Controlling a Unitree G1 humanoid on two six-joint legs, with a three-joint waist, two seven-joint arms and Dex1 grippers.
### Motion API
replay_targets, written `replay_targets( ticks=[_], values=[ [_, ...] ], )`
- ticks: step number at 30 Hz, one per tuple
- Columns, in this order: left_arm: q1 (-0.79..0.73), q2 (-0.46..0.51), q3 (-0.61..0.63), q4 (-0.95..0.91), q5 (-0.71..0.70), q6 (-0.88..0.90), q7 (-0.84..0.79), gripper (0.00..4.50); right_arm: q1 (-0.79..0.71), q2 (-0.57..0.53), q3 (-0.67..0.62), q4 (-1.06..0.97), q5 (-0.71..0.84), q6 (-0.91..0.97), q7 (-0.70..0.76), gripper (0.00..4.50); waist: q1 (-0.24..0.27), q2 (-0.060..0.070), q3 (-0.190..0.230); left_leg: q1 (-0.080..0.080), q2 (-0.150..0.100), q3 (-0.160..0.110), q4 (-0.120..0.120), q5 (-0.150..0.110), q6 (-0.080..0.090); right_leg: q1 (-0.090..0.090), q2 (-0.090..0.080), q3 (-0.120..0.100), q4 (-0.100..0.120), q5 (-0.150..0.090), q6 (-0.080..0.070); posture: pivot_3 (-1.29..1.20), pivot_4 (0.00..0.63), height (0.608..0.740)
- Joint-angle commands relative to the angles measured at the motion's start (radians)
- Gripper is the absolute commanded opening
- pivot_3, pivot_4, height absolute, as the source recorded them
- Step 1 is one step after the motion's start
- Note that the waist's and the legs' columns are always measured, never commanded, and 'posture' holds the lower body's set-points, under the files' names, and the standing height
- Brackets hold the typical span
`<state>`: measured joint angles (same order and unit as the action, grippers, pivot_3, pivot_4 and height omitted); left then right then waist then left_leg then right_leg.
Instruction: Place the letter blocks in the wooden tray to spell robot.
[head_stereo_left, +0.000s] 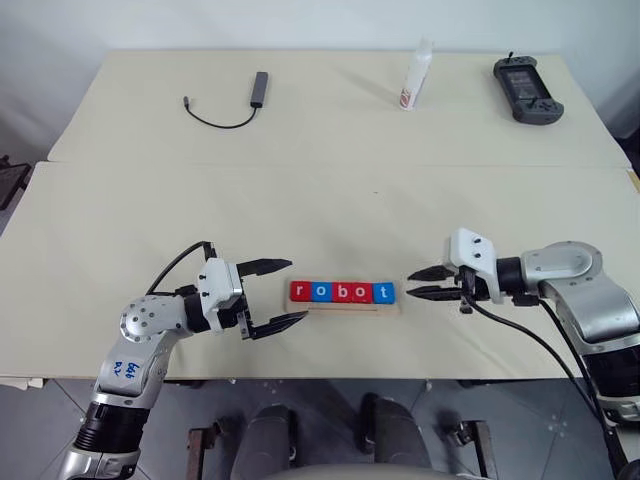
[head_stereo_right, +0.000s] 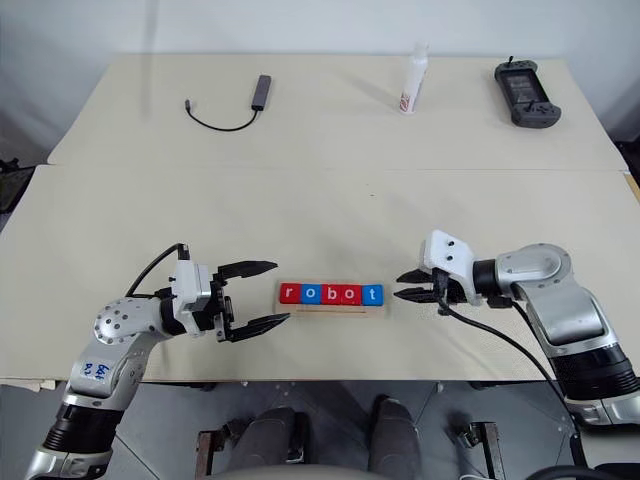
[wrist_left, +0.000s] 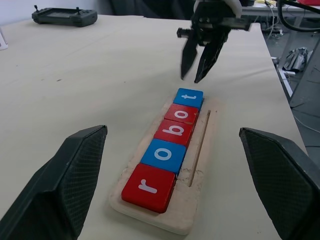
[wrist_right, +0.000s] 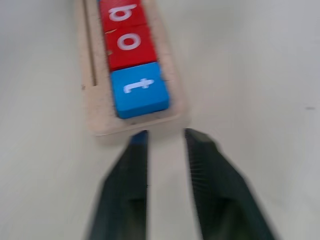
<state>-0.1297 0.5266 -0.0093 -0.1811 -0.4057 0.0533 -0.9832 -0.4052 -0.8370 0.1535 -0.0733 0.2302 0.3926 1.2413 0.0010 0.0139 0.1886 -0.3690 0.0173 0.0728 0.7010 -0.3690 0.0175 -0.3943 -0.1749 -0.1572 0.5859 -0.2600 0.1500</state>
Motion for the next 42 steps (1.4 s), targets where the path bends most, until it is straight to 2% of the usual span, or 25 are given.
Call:
replay_targets(
  ticks=[1, 11, 15, 18, 21, 23, 24, 28, 29, 32, 42],
  values=[
    [0.003, 0.007, 0.012, -0.026, -0.001, -0.013, 0.004, 4.5, -0.003, 0.02, 0.007, -0.039, 0.009, 0.004, -0.008, 0.33, 0.001, 0.0, 0.0, 0.0, 0.0, 0.0, 0.0, 0.0, 0.0, 0.0, 0.0, 0.0, 0.0, 0.0, 0.0, 0.0, 0.15, 0.74],
    [0.003, 0.006, 0.015, -0.02, 0.005, -0.019, 0.012, 4.5, -0.005, 0.043, 0.028, -0.067, 0.005, 0.01, -0.033, 0.33, 0.001, 0.0, 0.0, 0.0, 0.0, 0.0, 0.0, 0.0, 0.0, 0.0, 0.0, 0.0, 0.0, 0.0, 0.0, 0.0, 0.15, 0.74],
    [0.006, 0.013, 0.023, -0.005, 0.008, -0.027, 0.007, 4.5, 0.029, 0.021, -0.05, -0.067, 0.037, -0.016, -0.044, 0.33, 0.003, 0.0, 0.0, 0.0, 0.0, 0.0, 0.0, 0.0, 0.0, 0.0, 0.0, 0.0, 0.0, 0.0, 0.0, 0.0, 0.15, 0.74],
    [0.017, 0.034, 0.043, 0.018, 0.008, -0.044, -0.011, 4.5, 0.114, -0.012, -0.161, -0.087, 0.083, -0.048, -0.037, 0.9, 0.009, 0.0, 0.0, 0.0, 0.0, 0.0, 0.0, 0.0, 0.0, 0.0, 0.0, 0.0, 0.0, 0.0, 0.0, 0.0, 0.15, 0.74],
    [0.022, 0.06, 0.076, 0.047, -0.003, -0.051, -0.024, 4.5, 0.245, -0.013, -0.288, -0.114, 0.098, -0.19, -0.046, 1.89, 0.016, 0.0, 0.0, 0.0, 0.0, 0.0, -0.001, 0.0, 0.0, 0.0, 0.0, 0.0, -0.001, 0.0, 0.0, 0.0, 0.15, 0.74],
    [0.024, 0.081, 0.108, 0.072, -0.011, -0.047, -0.025, 4.5, 0.35, 0.026, -0.396, -0.114, 0.129, -0.321, -0.049, 2.5, 0.023, 0.0, 0.0, 0.0, 0.0, 0.0, -0.002, 0.0, 0.0, 0.0, 0.0, 0.0, -0.001, 0.0, 0.0, 0.0, 0.15, 0.74],
    [0.025, 0.088, 0.118, 0.083, -0.013, -0.045, -0.025, 4.5, 0.391, 0.03, -0.427, -0.117, 0.137, -0.342, -0.05, 2.95, 0.024, 0.0, 0.0, 0.0, 0.0, 0.001, -0.002, 0.0, 0.0, 0.0, 0.0, 0.0, -0.001, 0.0, 0.0, 0.0, 0.15, 0.74],
    [0.044, 0.111, 0.158, 0.122, 0.013, -0.07, -0.007, 4.5, 0.525, 0.048, -0.574, -0.147, 0.264, -0.309, -0.05, 4.27, 0.024, 0.0, 0.0, 0.001, 0.0, 0.001, -0.001, 0.0, 0.0, 0.001, 0.0, 0.0, -0.001, 0.0, 0.0, 0.0, 0.15, 0.74],
    [0.042, 0.112, 0.162, 0.131, 0.013, -0.075, -0.007, 4.5, 0.534, 0.049, -0.584, -0.152, 0.281, -0.301, -0.055, 4.47, 0.023, 0.0, 0.0, 0.001, 0.0, 0.001, -0.001, 0.0, 0.0, 0.001, 0.0, 0.0, -0.001, 0.0, 0.0, 0.0, 0.15, 0.74],
    [0.036, 0.12, 0.187, 0.169, 0.032, -0.065, 0.027, 4.5, 0.56, 0.077, -0.632, -0.155, 0.3, -0.286, -0.119, 4.47, 0.019, 0.0, 0.0, 0.003, 0.001, 0.002, -0.001, 0.0, 0.0, 0.001, 0.001, 0.001, 0.0, 0.0, 0.0, 0.0, 0.15, 0.74],
    [-0.004, 0.118, 0.192, 0.19, 0.004, -0.06, 0.012, 4.5, 0.554, 0.071, -0.602, -0.148, 0.301, -0.312, -0.112, 4.47, 0.023, 0.0, 0.0, 0.003, 0.0, 0.002, -0.001, 0.0, 0.0, 0.001, 0.0, 0.002, 0.0, 0.0, 0.0, 0.0, 0.15, 0.74]
  ],
)
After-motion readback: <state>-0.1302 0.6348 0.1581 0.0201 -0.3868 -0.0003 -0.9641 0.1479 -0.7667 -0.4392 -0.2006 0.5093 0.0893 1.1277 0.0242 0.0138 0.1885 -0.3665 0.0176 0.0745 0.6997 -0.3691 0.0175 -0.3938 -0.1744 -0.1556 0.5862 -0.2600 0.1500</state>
